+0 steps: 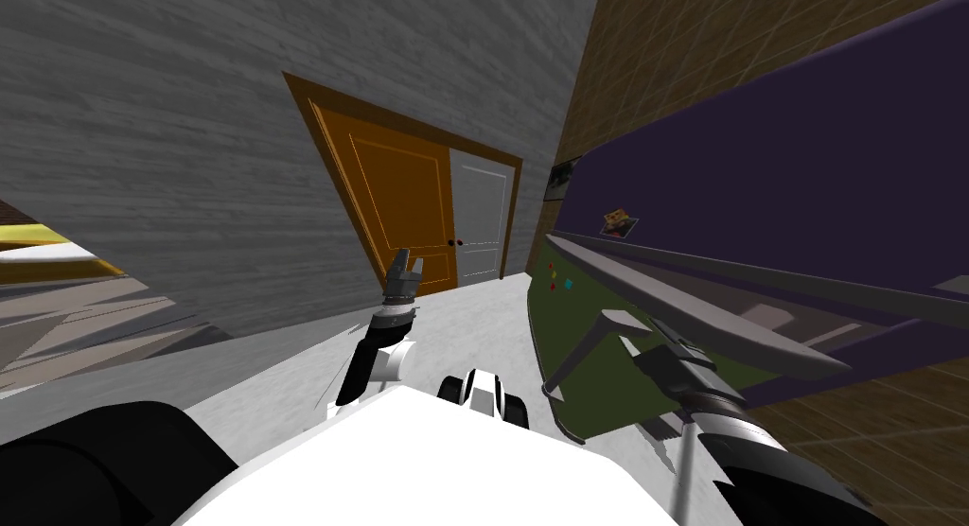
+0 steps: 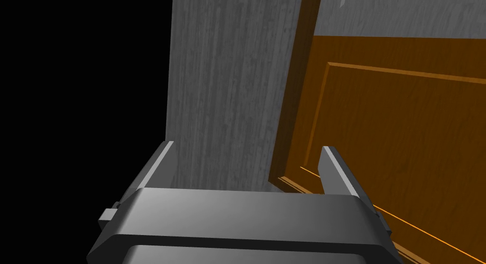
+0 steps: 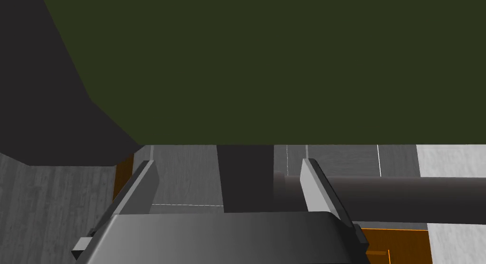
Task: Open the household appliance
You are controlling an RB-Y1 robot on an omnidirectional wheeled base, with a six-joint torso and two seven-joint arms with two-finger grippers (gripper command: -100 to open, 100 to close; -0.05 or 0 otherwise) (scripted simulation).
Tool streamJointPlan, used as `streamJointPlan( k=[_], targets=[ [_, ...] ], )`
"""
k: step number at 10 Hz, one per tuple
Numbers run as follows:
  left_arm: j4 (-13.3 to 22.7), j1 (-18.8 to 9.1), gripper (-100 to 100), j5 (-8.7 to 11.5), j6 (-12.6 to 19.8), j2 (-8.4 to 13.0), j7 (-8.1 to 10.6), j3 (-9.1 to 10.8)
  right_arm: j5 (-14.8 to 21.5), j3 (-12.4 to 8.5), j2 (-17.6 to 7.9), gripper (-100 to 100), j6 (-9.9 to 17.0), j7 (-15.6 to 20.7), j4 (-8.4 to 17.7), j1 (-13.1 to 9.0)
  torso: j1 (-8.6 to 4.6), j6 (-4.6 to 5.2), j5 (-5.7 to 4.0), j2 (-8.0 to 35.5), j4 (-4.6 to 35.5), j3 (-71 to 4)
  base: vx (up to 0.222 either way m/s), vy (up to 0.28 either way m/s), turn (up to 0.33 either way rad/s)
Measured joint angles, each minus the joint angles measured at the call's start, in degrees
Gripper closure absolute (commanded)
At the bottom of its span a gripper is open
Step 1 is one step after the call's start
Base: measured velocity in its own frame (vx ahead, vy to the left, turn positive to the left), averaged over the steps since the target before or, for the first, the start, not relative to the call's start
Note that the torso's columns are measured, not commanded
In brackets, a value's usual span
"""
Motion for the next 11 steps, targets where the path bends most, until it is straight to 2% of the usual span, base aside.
streamJointPlan(
  k=[3, 5, 6, 7, 9, 10, 11],
  targets=[
    [0.00, 0.00, 0, 0.00, 0.00, 0.00, 0.00, 0.00, 0.21, -1.05, -1.12, -100, -1.08, 0.34, -1.91, 3.13, 0.14, 0.03, 0.08, 0.41, 0.15, 0.25, 0.075, -0.043, -0.014],
    [0.00, -0.01, 0, 0.00, 0.00, 0.00, 0.00, 0.00, -0.09, -1.49, -3.20, -100, -0.72, 0.49, -3.26, 5.33, 0.21, 0.03, 0.09, 0.35, 0.13, 0.23, 0.051, -0.019, -0.009],
    [0.00, -0.01, 0, 0.00, 0.00, 0.00, 0.00, -0.01, -0.10, -1.54, -3.28, -100, -0.68, 0.51, -3.32, 5.44, 0.25, 0.02, 0.10, 0.42, 0.15, 0.26, 0.006, -0.003, 0.002],
    [0.00, -0.01, 0, 0.00, 0.00, -0.01, 0.00, -0.01, -0.10, -1.53, -3.28, 100, -0.69, 0.50, -3.31, 5.42, 0.23, 0.04, 0.10, 0.46, 0.17, 0.29, 0.000, 0.000, 0.000],
    [0.00, -0.01, 0, 0.00, 0.00, -0.01, 0.00, -0.01, -0.16, -1.52, -3.11, 100, -0.60, 0.50, -2.88, 5.70, 0.72, 0.04, 0.37, 0.43, 0.27, 0.23, 0.076, 0.175, -0.053],
    [0.00, 0.00, 0, 0.00, 0.00, -0.03, 0.00, -0.02, -0.36, -2.24, -2.86, 100, -0.25, 0.36, -2.93, 6.20, 1.04, 0.03, 0.41, 0.25, 0.18, 0.15, 0.112, 0.312, -0.086],
    [-0.01, 0.00, 0, 0.00, 0.00, -0.04, 0.00, -0.03, -0.68, -2.15, -3.42, 100, 0.98, 0.35, -2.88, 6.52, 0.98, -0.04, 0.42, 0.25, 0.16, 0.12, 0.119, 0.353, -0.058]
  ],
)
